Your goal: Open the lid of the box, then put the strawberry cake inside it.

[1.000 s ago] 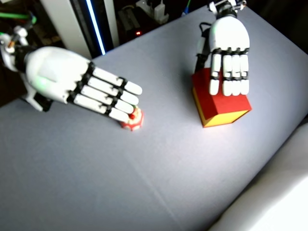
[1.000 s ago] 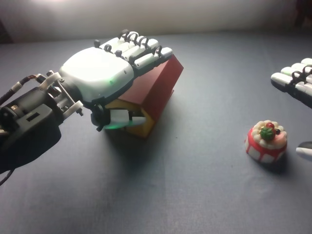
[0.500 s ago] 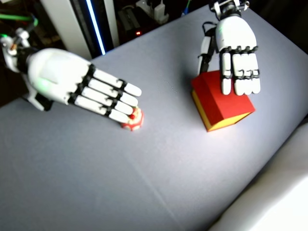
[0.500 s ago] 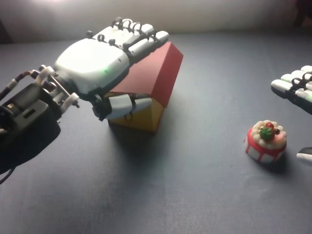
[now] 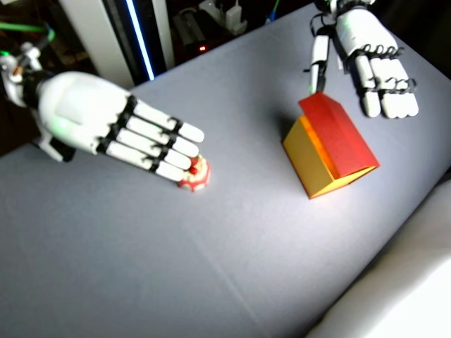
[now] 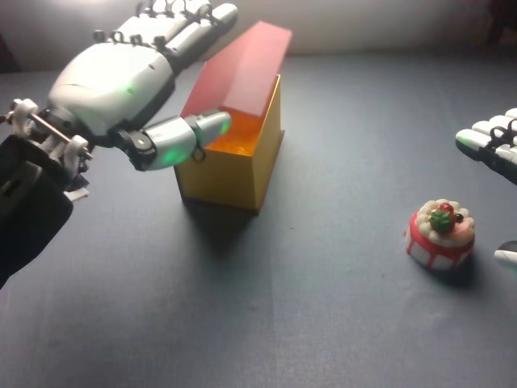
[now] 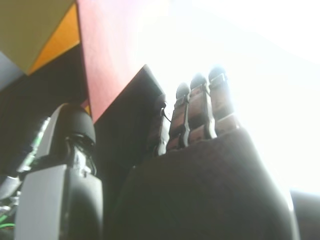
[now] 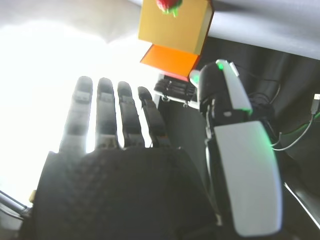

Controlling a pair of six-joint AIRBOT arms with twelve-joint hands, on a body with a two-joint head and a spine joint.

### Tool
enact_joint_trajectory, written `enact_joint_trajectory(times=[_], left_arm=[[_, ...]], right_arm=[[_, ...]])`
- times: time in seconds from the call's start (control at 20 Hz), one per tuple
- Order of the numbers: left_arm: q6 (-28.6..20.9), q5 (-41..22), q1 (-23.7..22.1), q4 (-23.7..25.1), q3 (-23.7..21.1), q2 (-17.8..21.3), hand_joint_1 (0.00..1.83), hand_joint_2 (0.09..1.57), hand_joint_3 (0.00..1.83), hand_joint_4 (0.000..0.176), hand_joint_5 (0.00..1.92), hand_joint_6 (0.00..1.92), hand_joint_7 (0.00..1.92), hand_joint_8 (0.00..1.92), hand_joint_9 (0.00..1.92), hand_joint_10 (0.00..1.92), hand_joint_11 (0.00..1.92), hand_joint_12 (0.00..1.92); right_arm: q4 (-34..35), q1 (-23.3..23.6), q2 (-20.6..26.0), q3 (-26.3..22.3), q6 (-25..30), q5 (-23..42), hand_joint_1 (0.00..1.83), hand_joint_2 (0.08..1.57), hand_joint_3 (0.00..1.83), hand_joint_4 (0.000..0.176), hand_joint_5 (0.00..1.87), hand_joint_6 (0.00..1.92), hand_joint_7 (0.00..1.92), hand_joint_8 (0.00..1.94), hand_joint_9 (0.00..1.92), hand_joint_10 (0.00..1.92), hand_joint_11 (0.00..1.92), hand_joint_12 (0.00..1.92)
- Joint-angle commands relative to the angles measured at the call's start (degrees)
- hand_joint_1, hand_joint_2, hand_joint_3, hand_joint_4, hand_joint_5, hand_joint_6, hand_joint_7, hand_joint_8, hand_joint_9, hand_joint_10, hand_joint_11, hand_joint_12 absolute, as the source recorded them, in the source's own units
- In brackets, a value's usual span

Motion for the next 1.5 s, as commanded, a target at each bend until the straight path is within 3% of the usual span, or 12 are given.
enact_joint_trajectory(times=[0.0,0.15,0.2,0.35,0.55,0.8,1.0,1.1,1.25,1.3,1.4,1.45], left_arm=[[-0.73,-10.16,0.17,-1.04,0.28,0.92,0.25,1.35,0.01,0.09,0.0,0.0,0.0,0.0,0.0,0.0,0.0,0.0],[-2.46,-13.15,1.61,-3.95,0.53,1.39,0.15,1.34,0.0,0.123,0.0,0.0,0.0,0.0,0.0,0.0,0.0,0.0],[-3.72,-14.5,2.32,-5.54,1.0,1.35,0.2,1.37,0.01,0.098,0.0,0.0,0.0,0.0,0.0,0.0,0.0,0.0],[-5.71,-17.25,4.6,-11.09,1.83,1.36,0.22,1.4,0.01,0.115,0.0,0.0,0.0,0.0,0.0,0.0,0.0,0.0],[-6.4,-19.21,8.36,-13.96,1.11,2.94,0.41,1.37,0.0,0.082,0.0,0.0,0.0,0.0,0.0,0.0,0.0,0.0],[-4.93,-19.99,11.12,-10.6,-1.62,5.89,0.62,1.25,0.0,0.14,0.0,0.0,0.0,0.0,0.0,0.0,0.0,0.0],[-4.55,-17.4,12.49,-4.29,-3.65,7.99,0.67,1.25,0.0,0.158,0.0,0.0,0.0,0.0,0.0,0.0,0.0,0.0],[-4.54,-12.08,12.63,2.27,-4.31,8.35,0.69,1.26,0.0,0.124,0.0,0.0,0.0,0.0,0.0,0.0,0.0,0.0],[-4.55,-9.08,12.57,7.83,-5.79,9.77,0.64,1.3,0.01,0.128,0.0,0.0,0.0,0.0,0.0,0.0,0.0,0.0],[-4.55,-8.9,12.72,8.7,-6.26,10.31,0.63,1.31,0.02,0.102,0.0,0.0,0.0,0.0,0.0,0.0,0.0,0.0],[-4.65,-9.33,13.76,10.61,-7.71,12.19,0.78,1.34,0.02,0.094,0.06,0.02,0.0,0.0,0.0,0.0,0.0,0.0],[-5.02,-9.43,14.64,11.85,-8.78,13.57,0.86,1.38,0.0,0.057,0.14,0.01,0.0,0.0,0.01,0.0,0.01,0.43]], right_arm=[[0.13,0.22,0.12,0.21,0.24,7.38,0.6,1.29,0.0,0.0,0.0,0.0,0.0,0.0,0.0,0.0,0.0,0.0],[0.22,0.17,0.07,0.2,0.26,7.38,0.59,1.29,0.0,0.0,0.0,0.0,0.0,0.0,0.0,0.0,0.0,0.0],[0.28,0.11,0.03,0.2,0.27,7.39,0.62,1.28,0.0,0.0,0.0,0.0,0.0,0.0,0.0,0.0,0.0,0.0],[0.3,0.07,-0.01,0.21,0.28,7.4,0.59,1.29,0.0,0.0,0.0,0.0,0.0,0.0,0.0,0.0,0.0,0.0],[0.29,0.06,-0.01,0.2,0.58,7.48,0.63,1.28,0.0,0.0,0.0,0.0,0.0,0.0,0.0,0.0,0.0,0.0],[0.26,0.09,0.01,0.21,0.76,7.48,0.64,1.27,0.0,0.0,0.0,0.0,0.0,0.0,0.0,0.0,0.0,0.0],[-0.2,0.4,0.03,0.66,1.78,7.21,0.65,1.24,0.0,0.0,0.0,0.0,0.0,0.0,0.0,0.0,0.0,0.0],[-0.53,1.01,0.01,1.18,2.52,5.43,0.68,1.22,0.0,0.0,0.0,0.0,0.0,0.0,0.0,0.0,0.0,0.0],[-1.41,2.43,-0.46,2.07,2.76,2.33,0.65,1.22,0.0,0.0,0.0,0.0,0.0,0.0,0.0,0.0,0.0,0.0],[-1.82,3.17,-0.81,2.42,2.85,1.22,0.7,1.2,0.0,0.0,0.0,0.0,0.0,0.0,0.0,0.0,0.0,0.0],[-3.38,5.63,-2.2,3.9,2.87,-3.13,0.76,1.2,0.0,0.0,0.0,0.0,0.0,0.0,0.04,0.02,0.06,0.03],[-4.3,7.3,-3.41,5.05,2.87,-6.1,0.82,1.15,0.02,0.0,0.05,0.02,0.04,0.03,0.09,0.03,0.0,0.72]])
